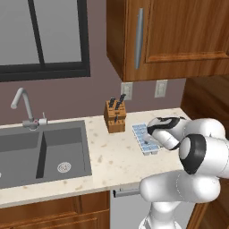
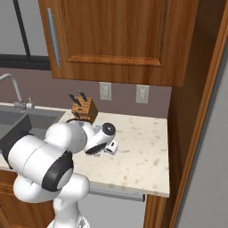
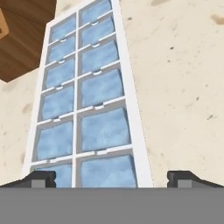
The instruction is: The ice cube tray has been filled with water. Take the tray and place it in the freezer to make ice. Close the freezer door after placing the tray.
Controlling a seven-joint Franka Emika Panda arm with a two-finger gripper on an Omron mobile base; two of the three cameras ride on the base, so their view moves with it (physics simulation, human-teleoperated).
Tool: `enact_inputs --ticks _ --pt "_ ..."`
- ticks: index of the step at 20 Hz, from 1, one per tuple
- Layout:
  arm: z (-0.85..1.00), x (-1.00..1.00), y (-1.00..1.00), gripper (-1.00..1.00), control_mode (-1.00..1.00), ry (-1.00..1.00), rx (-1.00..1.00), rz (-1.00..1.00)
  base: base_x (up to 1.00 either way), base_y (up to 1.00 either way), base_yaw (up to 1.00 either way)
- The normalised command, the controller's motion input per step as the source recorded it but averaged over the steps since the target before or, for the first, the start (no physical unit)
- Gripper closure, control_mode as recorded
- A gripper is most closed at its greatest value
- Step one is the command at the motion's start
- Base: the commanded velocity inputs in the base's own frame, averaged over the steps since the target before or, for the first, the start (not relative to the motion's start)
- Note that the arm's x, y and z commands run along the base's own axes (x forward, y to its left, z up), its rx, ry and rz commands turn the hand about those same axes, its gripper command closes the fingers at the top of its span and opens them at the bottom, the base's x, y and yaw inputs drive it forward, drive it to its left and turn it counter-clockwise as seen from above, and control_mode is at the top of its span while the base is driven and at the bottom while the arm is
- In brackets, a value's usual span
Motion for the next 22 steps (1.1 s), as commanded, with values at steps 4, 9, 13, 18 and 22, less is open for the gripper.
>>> enact_inputs --ticks 4,9,13,18,22 --pt "-0.29 0.22 0.0 -1.0 -1.0 0.0 0.0 0.0 0.0 0.0 0.0" --pt "-0.31 0.19 0.0 -1.0 -1.0 0.0 0.0 0.01 0.0 0.0 0.0" --pt "-0.19 0.02 0.0 -1.0 -1.0 0.0 0.0 0.01 0.0 0.0 0.0" --pt "-0.09 -0.04 -0.01 -1.0 -1.0 0.0 0.06 0.02 0.0 0.0 0.0" --pt "-0.03 -0.18 -0.09 -1.0 -1.0 0.0 0.16 0.02 0.0 0.0 0.0"
